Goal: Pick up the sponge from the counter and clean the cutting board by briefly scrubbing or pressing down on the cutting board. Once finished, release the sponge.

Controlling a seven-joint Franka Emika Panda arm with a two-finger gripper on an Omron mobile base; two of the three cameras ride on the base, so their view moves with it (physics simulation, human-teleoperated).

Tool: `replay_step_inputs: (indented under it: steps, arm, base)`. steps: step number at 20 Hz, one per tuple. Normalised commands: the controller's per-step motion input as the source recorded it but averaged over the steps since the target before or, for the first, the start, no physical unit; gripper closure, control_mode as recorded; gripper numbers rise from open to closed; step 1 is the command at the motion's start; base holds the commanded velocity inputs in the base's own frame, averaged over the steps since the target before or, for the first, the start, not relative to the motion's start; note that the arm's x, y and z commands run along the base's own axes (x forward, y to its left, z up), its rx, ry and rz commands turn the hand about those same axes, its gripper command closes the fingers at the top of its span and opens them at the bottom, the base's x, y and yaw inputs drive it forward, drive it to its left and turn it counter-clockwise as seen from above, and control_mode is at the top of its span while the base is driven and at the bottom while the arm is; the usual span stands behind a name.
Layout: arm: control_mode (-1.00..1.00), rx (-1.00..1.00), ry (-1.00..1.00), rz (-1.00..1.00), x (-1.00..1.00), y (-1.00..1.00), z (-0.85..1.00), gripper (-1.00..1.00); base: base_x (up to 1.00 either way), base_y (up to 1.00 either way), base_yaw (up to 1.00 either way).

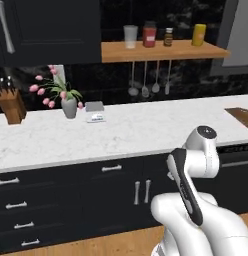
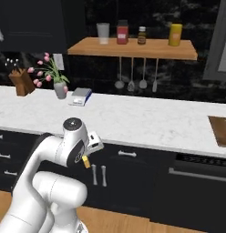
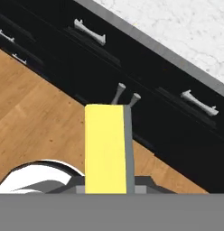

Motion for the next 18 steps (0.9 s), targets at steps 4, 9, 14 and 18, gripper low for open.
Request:
replay_step_inputs:
  steps: [4,9,14,18]
  arm:
    - [1.0,0.0,0.0,0.0,0.0,0.0,0.0,1.0]
    - [1.0,0.0,0.0,0.0,0.0,0.0,0.0,1.0]
    - [1.0,0.0,0.0,0.0,0.0,0.0,0.0,1.0]
    - [1.0,0.0,0.0,0.0,0.0,0.0,0.0,1.0]
  base:
    - [0.0,-1.0,-0.03]
    - [0.15,-1.0,-0.01]
    - [0.31,-0.89,0.0]
    - [0.53,-0.66,0.0]
